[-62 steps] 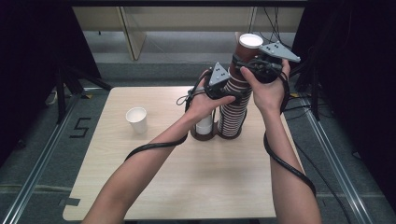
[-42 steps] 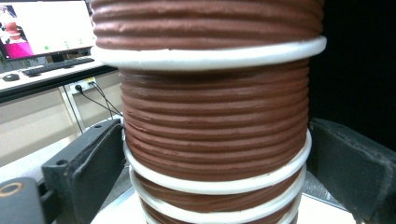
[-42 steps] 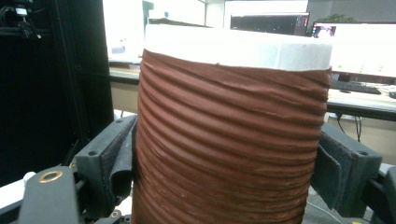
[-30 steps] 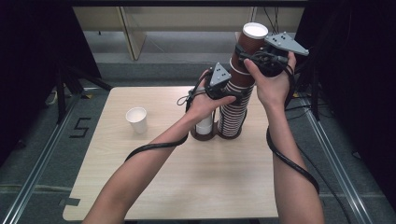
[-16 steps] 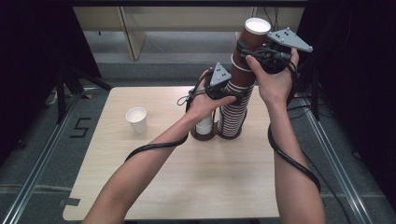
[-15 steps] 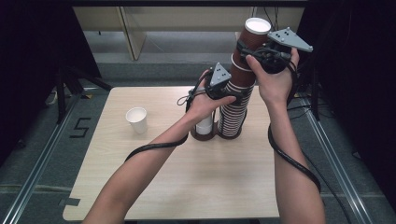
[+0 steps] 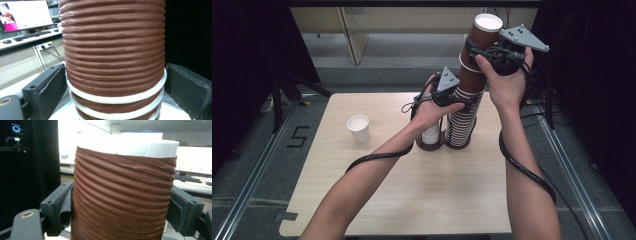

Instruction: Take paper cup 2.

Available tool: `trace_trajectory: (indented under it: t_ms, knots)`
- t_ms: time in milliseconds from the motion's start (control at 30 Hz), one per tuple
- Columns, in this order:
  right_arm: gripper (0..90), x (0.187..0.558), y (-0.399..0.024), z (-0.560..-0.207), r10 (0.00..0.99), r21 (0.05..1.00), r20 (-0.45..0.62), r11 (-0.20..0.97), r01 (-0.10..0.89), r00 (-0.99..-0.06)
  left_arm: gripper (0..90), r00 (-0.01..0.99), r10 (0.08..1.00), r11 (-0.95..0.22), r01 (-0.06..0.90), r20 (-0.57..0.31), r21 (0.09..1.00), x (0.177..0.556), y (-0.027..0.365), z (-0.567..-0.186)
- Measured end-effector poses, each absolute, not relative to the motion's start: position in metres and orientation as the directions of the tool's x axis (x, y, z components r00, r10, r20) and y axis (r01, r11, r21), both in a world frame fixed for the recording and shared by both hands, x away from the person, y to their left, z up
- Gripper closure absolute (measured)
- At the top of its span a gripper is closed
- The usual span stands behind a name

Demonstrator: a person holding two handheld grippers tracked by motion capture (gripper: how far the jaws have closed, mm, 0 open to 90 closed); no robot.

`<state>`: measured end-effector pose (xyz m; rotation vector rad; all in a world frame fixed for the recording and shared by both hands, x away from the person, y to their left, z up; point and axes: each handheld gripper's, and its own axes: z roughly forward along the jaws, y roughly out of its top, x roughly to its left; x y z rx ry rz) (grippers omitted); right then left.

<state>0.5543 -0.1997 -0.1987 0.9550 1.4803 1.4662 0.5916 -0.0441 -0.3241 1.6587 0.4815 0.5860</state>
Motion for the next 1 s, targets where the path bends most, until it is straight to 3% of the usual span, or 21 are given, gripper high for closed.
trace_trajectory:
  t_ms: [1000]
  knots:
    - [18.4, 0.549, -0.201, -0.183, 0.927, 0.997, -0.033, 0.006, -0.074, -0.374, 4.5, 0.783, 0.614, -0.142, -0.014, 0.100, 0.990, 0.593, -0.046, -0.325]
